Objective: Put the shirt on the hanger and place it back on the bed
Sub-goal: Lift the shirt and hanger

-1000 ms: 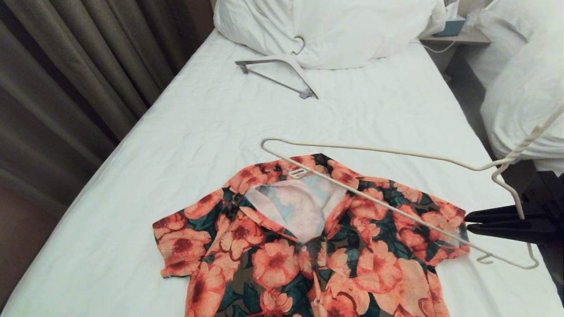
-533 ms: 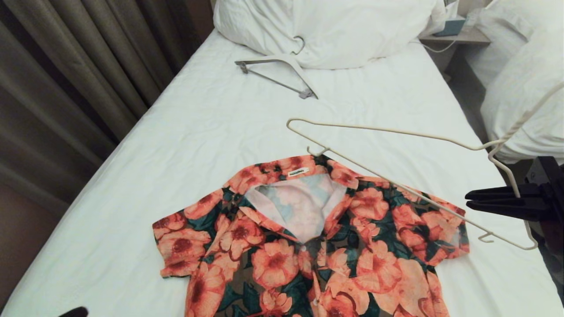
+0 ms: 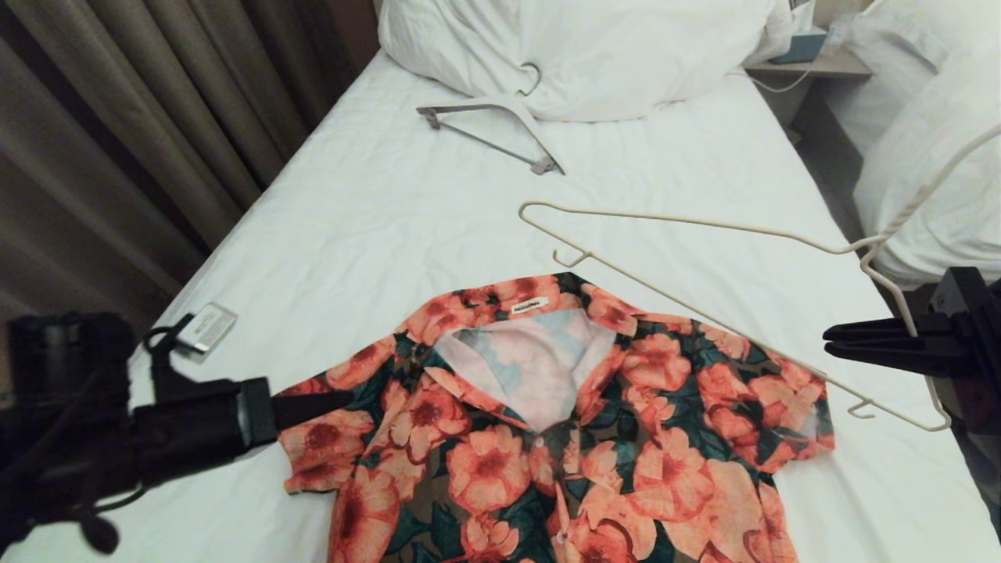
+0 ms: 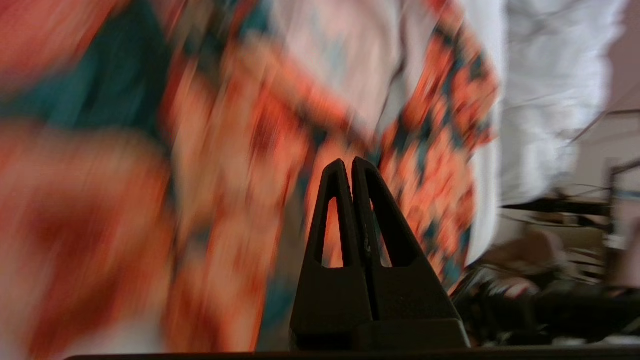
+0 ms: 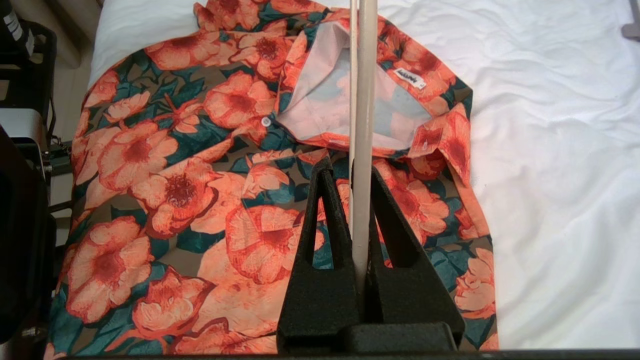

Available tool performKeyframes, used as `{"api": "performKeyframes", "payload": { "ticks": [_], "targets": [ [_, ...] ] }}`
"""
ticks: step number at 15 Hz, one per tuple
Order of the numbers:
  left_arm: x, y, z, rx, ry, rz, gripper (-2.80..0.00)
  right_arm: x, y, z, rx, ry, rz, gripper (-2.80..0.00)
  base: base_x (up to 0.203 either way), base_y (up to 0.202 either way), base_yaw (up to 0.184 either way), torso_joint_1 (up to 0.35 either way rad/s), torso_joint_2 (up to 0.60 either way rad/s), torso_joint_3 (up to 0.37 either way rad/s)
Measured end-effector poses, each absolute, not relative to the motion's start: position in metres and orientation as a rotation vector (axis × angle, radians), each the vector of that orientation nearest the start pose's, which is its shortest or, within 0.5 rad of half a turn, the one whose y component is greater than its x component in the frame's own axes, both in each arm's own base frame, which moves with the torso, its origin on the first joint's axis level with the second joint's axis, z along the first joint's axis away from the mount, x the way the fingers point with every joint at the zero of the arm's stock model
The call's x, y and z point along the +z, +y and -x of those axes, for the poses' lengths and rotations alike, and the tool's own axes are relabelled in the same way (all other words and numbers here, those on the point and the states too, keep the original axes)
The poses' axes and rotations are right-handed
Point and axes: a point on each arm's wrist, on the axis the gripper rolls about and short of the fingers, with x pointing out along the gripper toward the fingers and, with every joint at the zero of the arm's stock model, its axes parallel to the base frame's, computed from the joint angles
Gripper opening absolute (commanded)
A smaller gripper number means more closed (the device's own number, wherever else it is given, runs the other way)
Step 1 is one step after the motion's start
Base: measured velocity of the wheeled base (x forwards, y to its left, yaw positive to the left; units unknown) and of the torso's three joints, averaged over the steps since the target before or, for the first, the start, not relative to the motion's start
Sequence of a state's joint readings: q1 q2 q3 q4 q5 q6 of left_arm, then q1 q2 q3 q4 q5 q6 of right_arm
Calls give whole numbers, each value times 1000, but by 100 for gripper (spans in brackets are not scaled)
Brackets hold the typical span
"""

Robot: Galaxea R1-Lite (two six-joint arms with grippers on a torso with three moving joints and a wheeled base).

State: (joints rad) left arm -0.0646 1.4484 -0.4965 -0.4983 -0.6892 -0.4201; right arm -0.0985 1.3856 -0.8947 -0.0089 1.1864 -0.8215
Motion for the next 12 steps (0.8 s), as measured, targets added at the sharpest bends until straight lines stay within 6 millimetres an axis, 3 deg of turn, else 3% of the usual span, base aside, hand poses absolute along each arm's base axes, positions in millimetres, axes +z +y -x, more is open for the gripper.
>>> {"api": "performKeyframes", "payload": {
  "ticks": [3, 5, 7, 8, 12],
  "targets": [
    [160, -59, -275, -740, 610, 585, -280, 236, -3, -222, 1134, -58, 432, -280, 0, 0, 0, 0, 0, 0],
    [150, -77, -299, -742, 651, 605, -280, 233, -5, -230, 1127, -74, 445, -280, 0, 0, 0, 0, 0, 0],
    [136, -83, -317, -726, 679, 610, -280, 230, -6, -234, 1123, -63, 438, -280, 0, 0, 0, 0, 0, 0],
    [130, -82, -324, -709, 690, 614, 0, 228, -8, -236, 1120, -57, 434, -280, 0, 0, 0, 0, 0, 0],
    [129, -70, -325, -672, 688, 625, 0, 222, -11, -242, 1116, -38, 420, -280, 0, 0, 0, 0, 0, 0]
  ]
}}
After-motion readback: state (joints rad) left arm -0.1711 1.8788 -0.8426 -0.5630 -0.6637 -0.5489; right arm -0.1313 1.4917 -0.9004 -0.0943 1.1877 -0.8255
